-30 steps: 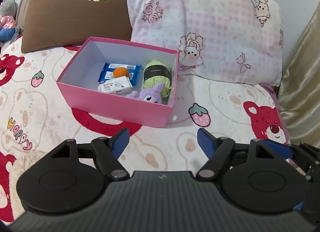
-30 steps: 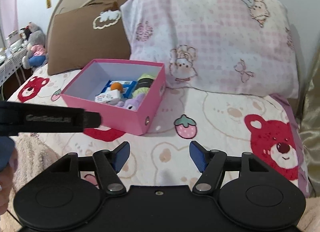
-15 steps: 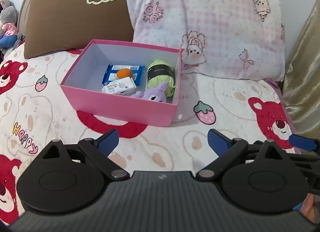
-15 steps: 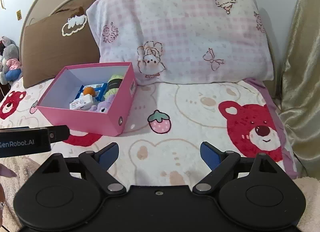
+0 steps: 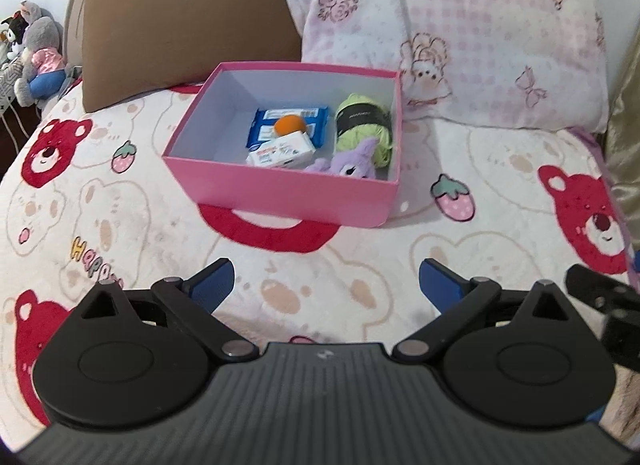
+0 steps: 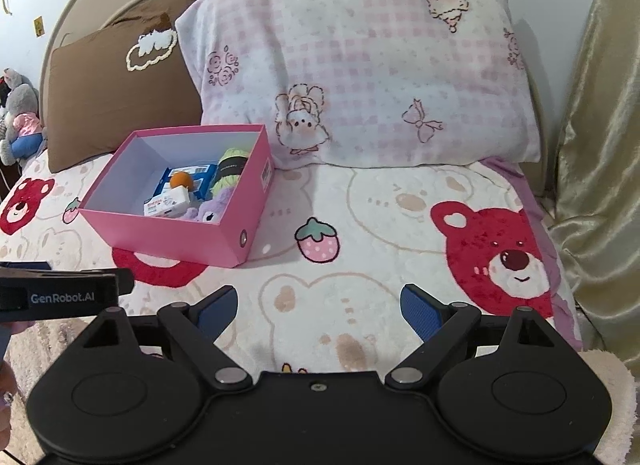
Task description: Organize objects
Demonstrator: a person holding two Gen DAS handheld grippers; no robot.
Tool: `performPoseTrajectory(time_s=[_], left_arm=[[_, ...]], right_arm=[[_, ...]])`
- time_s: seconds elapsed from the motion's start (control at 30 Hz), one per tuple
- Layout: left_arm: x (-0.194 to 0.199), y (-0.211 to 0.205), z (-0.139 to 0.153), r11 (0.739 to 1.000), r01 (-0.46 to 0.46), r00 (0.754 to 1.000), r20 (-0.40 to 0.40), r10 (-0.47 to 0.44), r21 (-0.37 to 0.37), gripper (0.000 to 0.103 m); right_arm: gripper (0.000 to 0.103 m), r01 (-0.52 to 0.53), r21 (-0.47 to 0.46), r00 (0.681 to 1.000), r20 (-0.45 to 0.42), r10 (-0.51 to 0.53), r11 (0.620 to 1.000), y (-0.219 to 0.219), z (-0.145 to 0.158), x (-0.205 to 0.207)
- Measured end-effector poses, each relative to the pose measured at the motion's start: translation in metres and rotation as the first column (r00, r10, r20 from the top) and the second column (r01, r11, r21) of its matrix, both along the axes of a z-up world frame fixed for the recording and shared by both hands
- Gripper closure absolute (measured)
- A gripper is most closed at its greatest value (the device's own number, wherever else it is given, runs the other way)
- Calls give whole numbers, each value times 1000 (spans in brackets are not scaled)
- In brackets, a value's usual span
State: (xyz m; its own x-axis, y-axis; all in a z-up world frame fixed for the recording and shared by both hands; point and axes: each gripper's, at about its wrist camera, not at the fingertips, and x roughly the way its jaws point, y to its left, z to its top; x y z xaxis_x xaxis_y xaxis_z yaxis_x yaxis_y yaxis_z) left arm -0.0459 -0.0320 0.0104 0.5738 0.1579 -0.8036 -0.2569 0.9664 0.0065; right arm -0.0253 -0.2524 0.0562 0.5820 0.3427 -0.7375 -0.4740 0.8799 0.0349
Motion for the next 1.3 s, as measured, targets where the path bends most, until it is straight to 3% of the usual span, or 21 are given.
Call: performPoseTrajectory(time_s=[1.13, 1.3], left_arm=[[-12, -1, 15, 1000, 30, 999, -21, -30, 0, 3], [-14, -2, 17, 999, 40, 999, -17, -39, 29, 3]], right_arm=[[12, 12, -16, 1000, 19, -12, 1000, -1, 8, -10], [12, 13, -15, 1000, 20, -13, 1000, -1, 8, -10]])
